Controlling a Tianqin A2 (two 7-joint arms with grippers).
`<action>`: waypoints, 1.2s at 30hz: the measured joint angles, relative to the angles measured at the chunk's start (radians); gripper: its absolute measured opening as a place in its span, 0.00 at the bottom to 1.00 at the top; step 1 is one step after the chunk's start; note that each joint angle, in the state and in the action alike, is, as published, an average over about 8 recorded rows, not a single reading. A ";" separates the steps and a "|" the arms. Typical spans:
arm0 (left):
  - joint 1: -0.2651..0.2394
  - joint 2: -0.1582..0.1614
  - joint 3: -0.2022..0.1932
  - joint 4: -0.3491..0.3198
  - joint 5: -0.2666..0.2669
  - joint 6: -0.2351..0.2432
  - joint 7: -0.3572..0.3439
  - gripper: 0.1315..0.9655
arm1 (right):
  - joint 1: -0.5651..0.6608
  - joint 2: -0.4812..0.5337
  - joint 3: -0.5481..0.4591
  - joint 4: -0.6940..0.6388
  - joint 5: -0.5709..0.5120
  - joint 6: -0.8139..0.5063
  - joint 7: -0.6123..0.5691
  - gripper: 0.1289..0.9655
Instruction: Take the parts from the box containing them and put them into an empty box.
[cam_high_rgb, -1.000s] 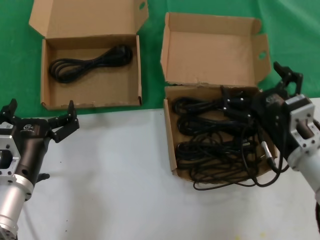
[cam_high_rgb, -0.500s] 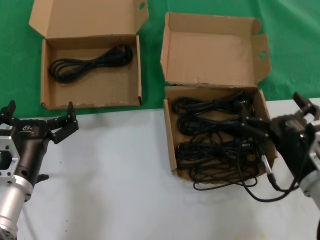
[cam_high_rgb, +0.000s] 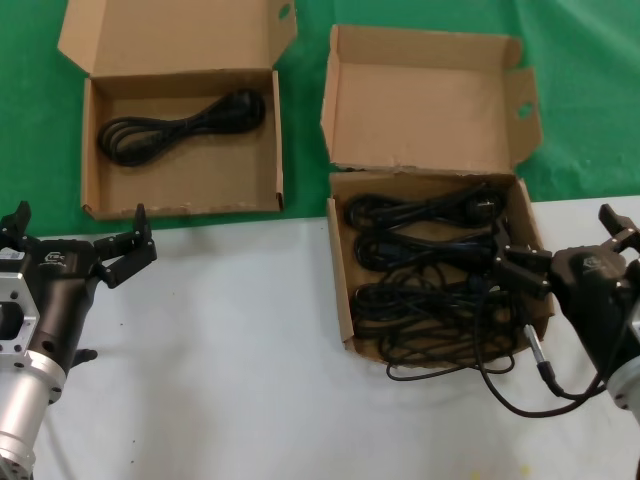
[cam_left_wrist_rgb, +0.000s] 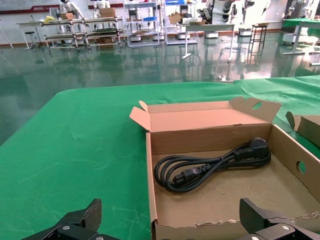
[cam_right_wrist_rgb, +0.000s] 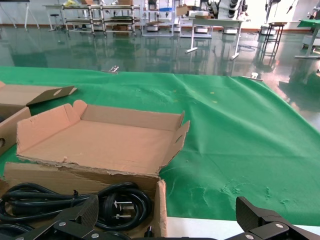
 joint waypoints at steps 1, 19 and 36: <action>0.000 0.000 0.000 0.000 0.000 0.000 0.000 1.00 | 0.000 0.000 0.000 0.000 0.000 0.000 0.000 1.00; 0.000 0.000 0.000 0.000 0.000 0.000 0.000 1.00 | 0.000 0.000 0.000 0.000 0.000 0.000 0.000 1.00; 0.000 0.000 0.000 0.000 0.000 0.000 0.000 1.00 | 0.000 0.000 0.000 0.000 0.000 0.000 0.000 1.00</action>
